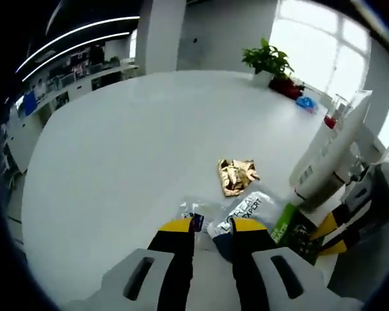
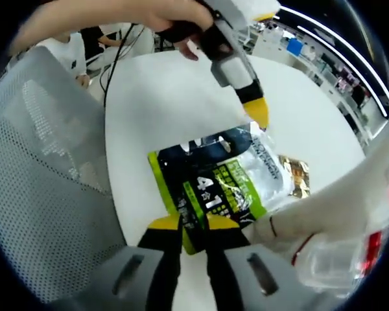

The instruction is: Arrange the skincare products in the storage area until every visible bottle or jar stands upright without overlapping.

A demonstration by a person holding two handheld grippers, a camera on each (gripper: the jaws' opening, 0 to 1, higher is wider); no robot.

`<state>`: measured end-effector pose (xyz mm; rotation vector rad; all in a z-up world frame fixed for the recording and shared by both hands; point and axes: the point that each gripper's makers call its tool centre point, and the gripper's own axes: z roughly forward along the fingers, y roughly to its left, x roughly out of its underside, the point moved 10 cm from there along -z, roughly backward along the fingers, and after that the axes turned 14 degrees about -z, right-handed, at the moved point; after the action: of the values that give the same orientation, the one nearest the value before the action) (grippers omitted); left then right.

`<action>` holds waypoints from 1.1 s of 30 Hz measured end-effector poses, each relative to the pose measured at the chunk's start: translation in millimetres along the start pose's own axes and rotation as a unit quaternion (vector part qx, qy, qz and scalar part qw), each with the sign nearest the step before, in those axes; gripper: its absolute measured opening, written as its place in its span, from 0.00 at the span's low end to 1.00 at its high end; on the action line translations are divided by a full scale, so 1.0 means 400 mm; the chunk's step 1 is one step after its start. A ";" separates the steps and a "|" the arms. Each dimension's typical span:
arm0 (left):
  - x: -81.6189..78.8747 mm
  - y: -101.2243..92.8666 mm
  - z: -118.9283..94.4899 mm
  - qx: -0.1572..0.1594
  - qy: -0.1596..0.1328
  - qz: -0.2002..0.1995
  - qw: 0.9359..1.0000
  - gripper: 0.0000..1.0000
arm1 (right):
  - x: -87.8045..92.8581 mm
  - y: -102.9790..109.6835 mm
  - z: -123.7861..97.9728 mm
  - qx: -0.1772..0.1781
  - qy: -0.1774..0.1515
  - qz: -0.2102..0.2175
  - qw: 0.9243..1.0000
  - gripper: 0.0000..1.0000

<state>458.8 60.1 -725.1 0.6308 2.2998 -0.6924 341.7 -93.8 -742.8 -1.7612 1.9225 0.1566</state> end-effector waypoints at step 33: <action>0.046 -0.014 0.025 -0.023 0.066 0.056 0.996 0.22 | -0.001 -0.001 0.001 -0.005 0.005 0.010 1.000 0.16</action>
<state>447.4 54.4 -742.9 0.7980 2.3721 -0.5599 342.3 -93.4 -743.1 -1.7528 1.9496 0.1644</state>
